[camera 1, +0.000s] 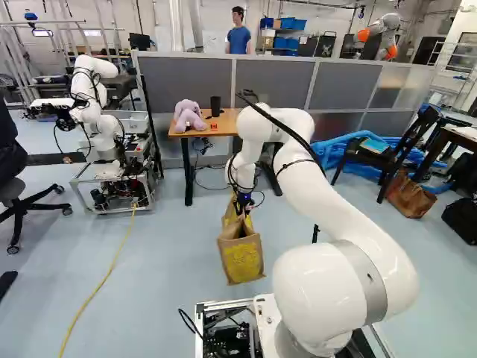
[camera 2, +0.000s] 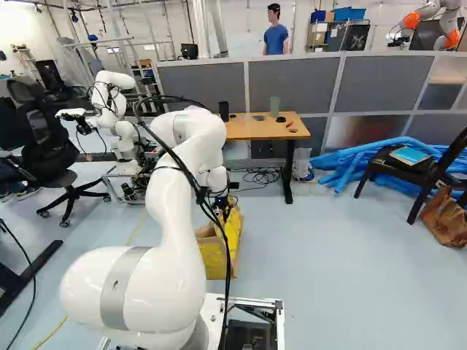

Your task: Pick up the bag on the ground and place it on the table

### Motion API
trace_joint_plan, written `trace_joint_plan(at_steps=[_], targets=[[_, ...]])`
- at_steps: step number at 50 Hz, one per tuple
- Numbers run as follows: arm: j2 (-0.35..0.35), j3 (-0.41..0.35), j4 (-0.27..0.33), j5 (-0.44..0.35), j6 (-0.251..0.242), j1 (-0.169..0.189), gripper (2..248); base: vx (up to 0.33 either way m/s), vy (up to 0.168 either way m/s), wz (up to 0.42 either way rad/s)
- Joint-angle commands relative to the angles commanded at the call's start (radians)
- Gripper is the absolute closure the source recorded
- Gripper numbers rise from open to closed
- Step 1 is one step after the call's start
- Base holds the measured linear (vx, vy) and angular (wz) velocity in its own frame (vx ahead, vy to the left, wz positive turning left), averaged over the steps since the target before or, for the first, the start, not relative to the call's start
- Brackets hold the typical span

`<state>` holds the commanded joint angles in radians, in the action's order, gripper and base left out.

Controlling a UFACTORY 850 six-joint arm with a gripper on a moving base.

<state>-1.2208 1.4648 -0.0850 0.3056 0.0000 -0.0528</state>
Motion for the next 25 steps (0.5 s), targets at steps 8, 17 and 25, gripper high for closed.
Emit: trace_joint_plan(at_steps=[8,17,25], targets=[[0.025,-0.01,0.0,0.025,0.0,0.001,228,0.0,0.0,0.0],[0.052,-0.018,0.0,0.063,0.0,0.001,228,0.0,0.0,0.0],[0.076,-0.024,0.0,0.099,0.0,0.002,228,0.0,0.0,0.0]])
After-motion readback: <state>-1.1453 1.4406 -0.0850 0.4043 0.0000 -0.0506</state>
